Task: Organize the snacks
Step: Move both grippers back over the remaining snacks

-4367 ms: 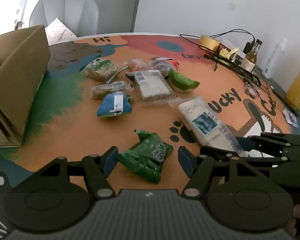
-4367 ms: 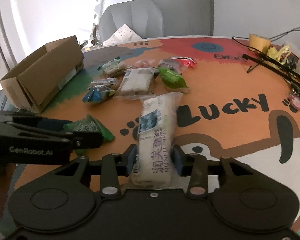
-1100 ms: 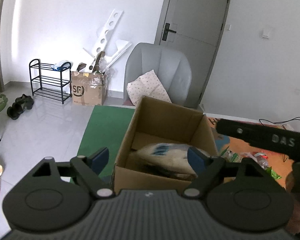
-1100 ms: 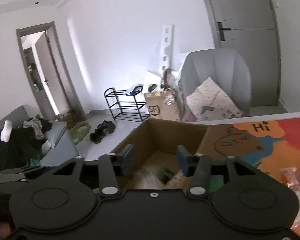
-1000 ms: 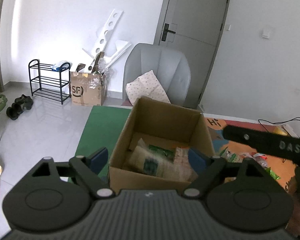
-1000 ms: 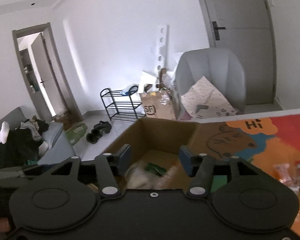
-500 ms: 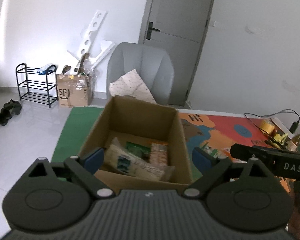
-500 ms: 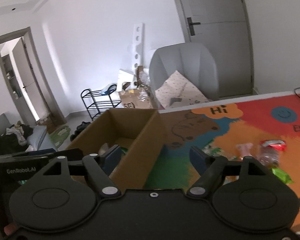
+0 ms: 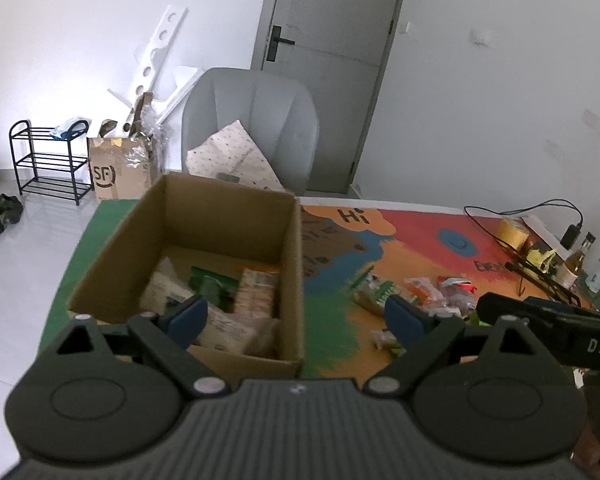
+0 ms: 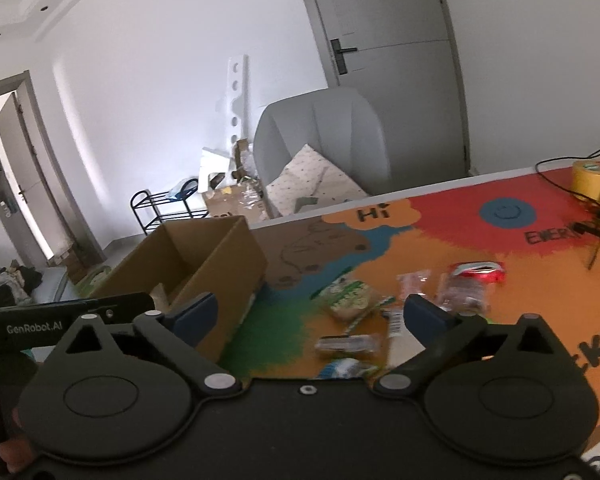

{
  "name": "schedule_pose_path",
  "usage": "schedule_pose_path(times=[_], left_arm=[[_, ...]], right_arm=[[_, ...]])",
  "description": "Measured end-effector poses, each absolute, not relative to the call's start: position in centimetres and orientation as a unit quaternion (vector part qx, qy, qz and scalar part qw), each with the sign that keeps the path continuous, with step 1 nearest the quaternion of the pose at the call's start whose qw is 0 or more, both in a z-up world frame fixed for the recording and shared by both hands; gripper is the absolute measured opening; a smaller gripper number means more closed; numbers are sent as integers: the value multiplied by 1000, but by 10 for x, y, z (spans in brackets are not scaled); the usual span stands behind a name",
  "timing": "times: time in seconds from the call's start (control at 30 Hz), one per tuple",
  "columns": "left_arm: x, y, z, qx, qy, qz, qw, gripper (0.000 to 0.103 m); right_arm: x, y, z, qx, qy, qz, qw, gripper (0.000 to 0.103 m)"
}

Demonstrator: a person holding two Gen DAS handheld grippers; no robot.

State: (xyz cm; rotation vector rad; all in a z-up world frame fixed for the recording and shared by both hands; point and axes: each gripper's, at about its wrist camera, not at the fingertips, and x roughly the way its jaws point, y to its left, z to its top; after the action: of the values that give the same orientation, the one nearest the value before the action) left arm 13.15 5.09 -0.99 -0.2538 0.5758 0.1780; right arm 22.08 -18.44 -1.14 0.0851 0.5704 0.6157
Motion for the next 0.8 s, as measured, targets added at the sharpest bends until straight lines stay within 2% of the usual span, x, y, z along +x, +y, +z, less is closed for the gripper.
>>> schedule_pose_path(times=[0.8], left_arm=[[166, -23, -25, -112, 302, 35, 946, 94]], right_arm=[[241, -260, -33, 47, 289, 247, 924, 101]])
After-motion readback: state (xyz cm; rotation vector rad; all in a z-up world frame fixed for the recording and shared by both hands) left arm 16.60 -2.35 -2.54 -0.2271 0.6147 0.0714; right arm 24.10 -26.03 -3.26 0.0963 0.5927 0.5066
